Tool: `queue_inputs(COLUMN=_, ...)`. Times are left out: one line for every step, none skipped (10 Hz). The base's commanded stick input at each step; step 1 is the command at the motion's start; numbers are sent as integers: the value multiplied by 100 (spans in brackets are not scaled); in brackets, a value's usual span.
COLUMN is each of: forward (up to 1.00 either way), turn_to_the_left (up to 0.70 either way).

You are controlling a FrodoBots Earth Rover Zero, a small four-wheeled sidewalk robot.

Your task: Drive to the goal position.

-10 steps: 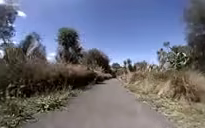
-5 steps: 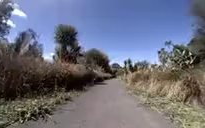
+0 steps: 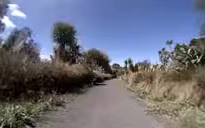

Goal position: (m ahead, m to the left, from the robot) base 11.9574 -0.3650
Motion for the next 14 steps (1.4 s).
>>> queue_inputs(forward=85, turn_to_the_left=0)
queue_inputs(forward=85, turn_to_the_left=0)
queue_inputs(forward=85, turn_to_the_left=0)
queue_inputs(forward=85, turn_to_the_left=0)
queue_inputs(forward=85, turn_to_the_left=0)
queue_inputs(forward=85, turn_to_the_left=0)
queue_inputs(forward=85, turn_to_the_left=0)
queue_inputs(forward=85, turn_to_the_left=0)
queue_inputs(forward=85, turn_to_the_left=0)
queue_inputs(forward=85, turn_to_the_left=0)
queue_inputs(forward=85, turn_to_the_left=0)
queue_inputs(forward=85, turn_to_the_left=0)
queue_inputs(forward=85, turn_to_the_left=0)
queue_inputs(forward=85, turn_to_the_left=0)
